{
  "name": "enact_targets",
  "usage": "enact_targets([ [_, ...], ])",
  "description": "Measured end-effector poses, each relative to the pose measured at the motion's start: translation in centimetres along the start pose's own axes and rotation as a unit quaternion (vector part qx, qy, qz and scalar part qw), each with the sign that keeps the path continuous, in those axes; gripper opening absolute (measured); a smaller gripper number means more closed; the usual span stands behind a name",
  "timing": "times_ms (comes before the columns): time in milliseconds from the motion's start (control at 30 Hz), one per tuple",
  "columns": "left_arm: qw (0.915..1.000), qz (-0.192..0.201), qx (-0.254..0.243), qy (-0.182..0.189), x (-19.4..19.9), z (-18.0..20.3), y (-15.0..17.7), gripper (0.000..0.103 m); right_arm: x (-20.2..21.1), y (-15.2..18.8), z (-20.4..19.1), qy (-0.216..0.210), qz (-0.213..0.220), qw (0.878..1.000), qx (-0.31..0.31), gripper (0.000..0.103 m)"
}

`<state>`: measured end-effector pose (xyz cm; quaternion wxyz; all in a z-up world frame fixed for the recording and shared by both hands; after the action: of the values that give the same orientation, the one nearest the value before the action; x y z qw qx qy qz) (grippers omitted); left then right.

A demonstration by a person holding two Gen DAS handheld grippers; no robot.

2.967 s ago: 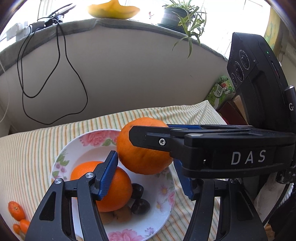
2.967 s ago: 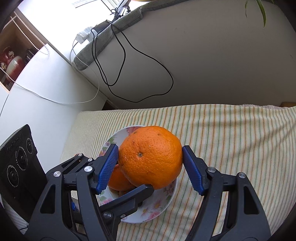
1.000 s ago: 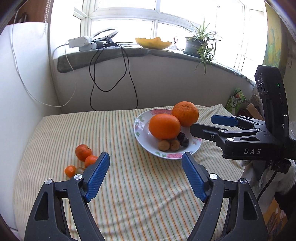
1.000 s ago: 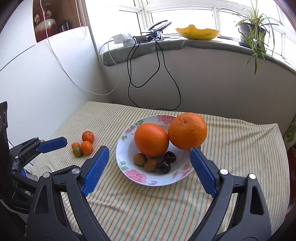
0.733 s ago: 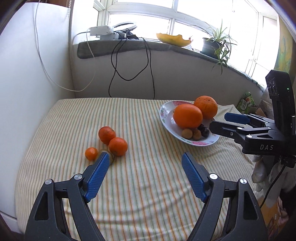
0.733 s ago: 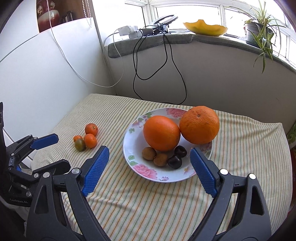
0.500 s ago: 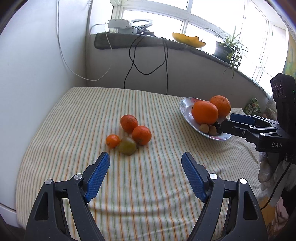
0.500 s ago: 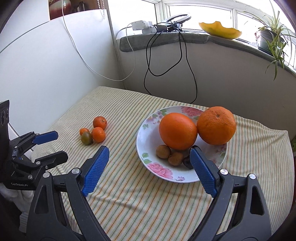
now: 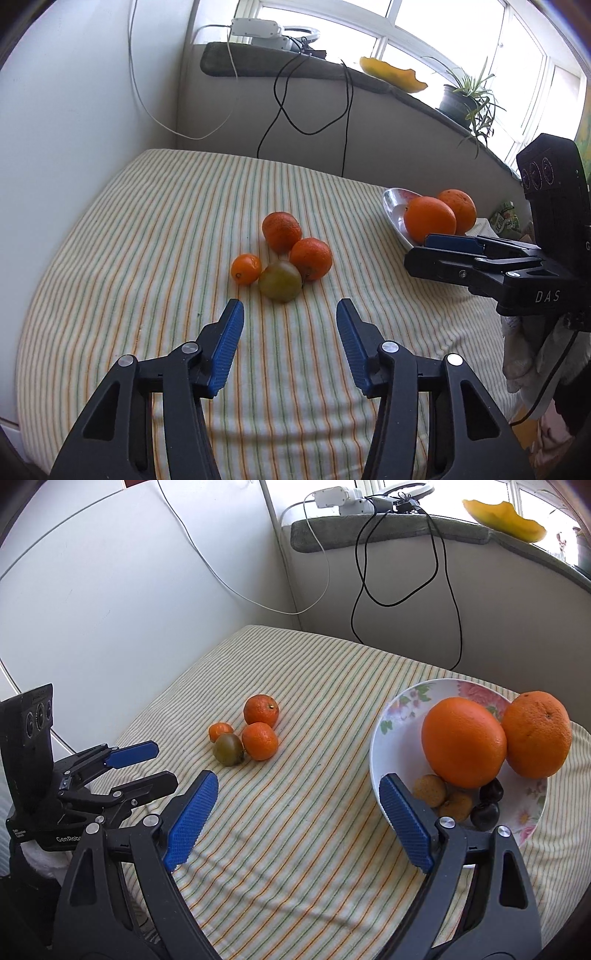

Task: Organize fruits
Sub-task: 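Withdraw both grippers and move them toward the remaining small fruits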

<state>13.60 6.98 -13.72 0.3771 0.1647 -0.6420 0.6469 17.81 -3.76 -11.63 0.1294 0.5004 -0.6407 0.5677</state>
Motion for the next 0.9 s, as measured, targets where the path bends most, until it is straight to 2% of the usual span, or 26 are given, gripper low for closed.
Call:
enact_targets([
  [133,0.9999,-0.005,0.000,0.011,-0.9,0.1,-0.2,0.047,-1.8,-0.1,-0.5,-0.019,-0.019,1.000,-0.011,0.085],
  [300,0.9998,-0.017,-0.010,0.010,-2.1,0.3,-0.2,0.047,-4.1,-0.4,-1.1,-0.045,-0.043,0.997,-0.036,0.083],
  [333,0.9997,-0.019,-0.010,0.010,-2.2,0.2,-0.2,0.046,-4.5,-0.5,-1.1,-0.049,-0.048,0.997,-0.042,0.081],
  [400,0.9997,-0.021,-0.011,0.010,-2.5,0.1,-0.3,0.046,-5.4,-0.4,-1.1,-0.056,-0.062,0.995,-0.054,0.070],
  [433,0.9996,-0.022,-0.012,0.009,-2.6,0.1,-0.4,0.046,-5.9,-0.4,-1.1,-0.059,-0.066,0.994,-0.060,0.070],
  [700,0.9991,-0.035,-0.024,-0.004,-3.8,-0.1,-0.5,0.046,-7.9,-1.0,-1.3,-0.067,-0.079,0.992,-0.073,0.066],
  [767,0.9988,-0.040,-0.027,-0.008,-4.2,-0.2,-0.4,0.043,-8.3,-1.1,-1.5,-0.067,-0.080,0.992,-0.067,0.066],
  [900,0.9983,-0.048,-0.029,-0.014,-5.0,-0.5,-0.2,0.040,-9.0,-1.2,-2.2,-0.060,-0.085,0.993,-0.047,0.060],
])
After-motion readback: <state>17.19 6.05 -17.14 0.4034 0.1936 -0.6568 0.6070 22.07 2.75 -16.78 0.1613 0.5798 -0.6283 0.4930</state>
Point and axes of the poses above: each gripper's, at about its wrist camera, not at the fingertips, and x roughly against the way its jaws point, z to its right, y to its underside, the point moved 10 cm from there along -x, roughly the way its jaws point, and after that the axes turned 10 degrees about -x, right-handed, at the moved point
